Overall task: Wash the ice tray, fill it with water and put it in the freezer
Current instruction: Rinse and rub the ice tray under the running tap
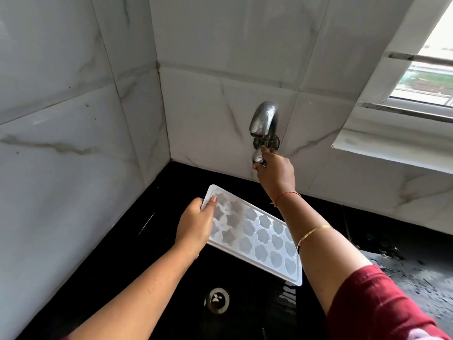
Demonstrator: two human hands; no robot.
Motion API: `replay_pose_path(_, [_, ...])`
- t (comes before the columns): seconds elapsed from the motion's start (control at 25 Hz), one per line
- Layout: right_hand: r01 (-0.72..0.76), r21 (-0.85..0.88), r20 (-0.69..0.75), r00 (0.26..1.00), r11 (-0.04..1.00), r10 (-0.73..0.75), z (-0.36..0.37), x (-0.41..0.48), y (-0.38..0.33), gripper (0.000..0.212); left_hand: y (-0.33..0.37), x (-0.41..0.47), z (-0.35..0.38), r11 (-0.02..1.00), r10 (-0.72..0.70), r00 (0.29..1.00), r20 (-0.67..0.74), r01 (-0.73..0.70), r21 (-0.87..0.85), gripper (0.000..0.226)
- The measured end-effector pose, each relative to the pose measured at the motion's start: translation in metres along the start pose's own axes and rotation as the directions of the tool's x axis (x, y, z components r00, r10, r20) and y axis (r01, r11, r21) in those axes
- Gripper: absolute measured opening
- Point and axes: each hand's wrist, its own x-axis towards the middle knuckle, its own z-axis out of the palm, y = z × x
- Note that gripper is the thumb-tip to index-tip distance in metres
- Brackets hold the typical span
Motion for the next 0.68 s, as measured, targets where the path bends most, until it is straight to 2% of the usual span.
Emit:
replay_pose_path(0.12, [0.000, -0.020, 0.023, 1.000, 1.000, 0.000, -0.002, 0.002, -0.001, 0.043, 0.001, -0.004, 0.002, 1.000, -0.008, 1.000, -0.009, 0.008, -0.001, 0.045])
replay_pose_path(0.24, [-0.034, 0.080, 0.046, 0.998, 0.996, 0.031, -0.007, 0.004, 0.004, 0.043, 0.006, -0.009, 0.004, 1.000, -0.024, 0.999, -0.044, 0.024, 0.006, 0.043])
replay_pose_path(0.36, [-0.074, 0.201, 0.149, 0.988, 0.977, 0.044, -0.013, 0.005, 0.012, 0.055, 0.010, -0.011, 0.008, 0.999, -0.035, 0.998, -0.053, 0.036, 0.013, 0.044])
replay_pose_path(0.48, [-0.043, 0.251, 0.224, 0.975, 0.967, -0.015, -0.013, -0.002, 0.017, 0.066, 0.016, -0.013, 0.016, 0.999, -0.040, 0.998, -0.046, 0.041, 0.012, 0.044])
replay_pose_path(0.68, [-0.013, 0.299, 0.186, 0.982, 0.954, -0.045, -0.007, -0.007, 0.023, 0.064, 0.025, -0.012, 0.023, 1.000, -0.029, 0.998, -0.053, 0.029, 0.010, 0.044])
